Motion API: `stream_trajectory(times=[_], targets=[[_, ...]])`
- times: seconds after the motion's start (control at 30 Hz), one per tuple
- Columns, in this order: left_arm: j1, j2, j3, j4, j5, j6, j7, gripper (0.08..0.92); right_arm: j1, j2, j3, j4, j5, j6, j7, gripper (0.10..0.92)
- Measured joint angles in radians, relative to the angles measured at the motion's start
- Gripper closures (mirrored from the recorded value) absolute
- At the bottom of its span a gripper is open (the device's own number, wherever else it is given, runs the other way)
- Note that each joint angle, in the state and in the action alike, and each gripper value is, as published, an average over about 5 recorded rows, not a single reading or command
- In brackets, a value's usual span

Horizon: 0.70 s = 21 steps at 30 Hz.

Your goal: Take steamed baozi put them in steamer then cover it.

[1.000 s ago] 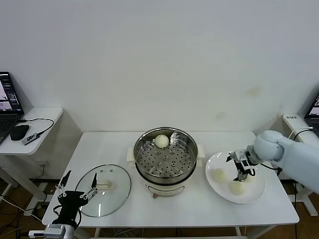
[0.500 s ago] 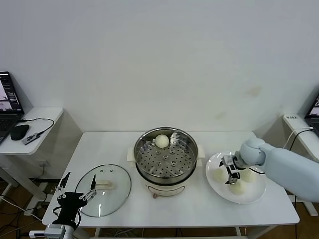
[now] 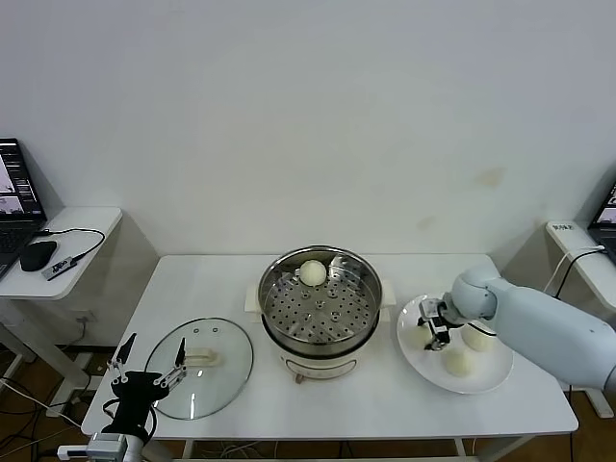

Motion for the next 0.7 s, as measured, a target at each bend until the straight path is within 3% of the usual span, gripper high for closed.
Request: stream_trajectory(times=[0.7], targets=[[-0.011, 0.014, 0.012, -0.003, -0.006, -0.002, 0.000, 0.177, 0.428, -0.086, -0.162, 0.127, 0.187, -0.045, -0.074, 0.441]])
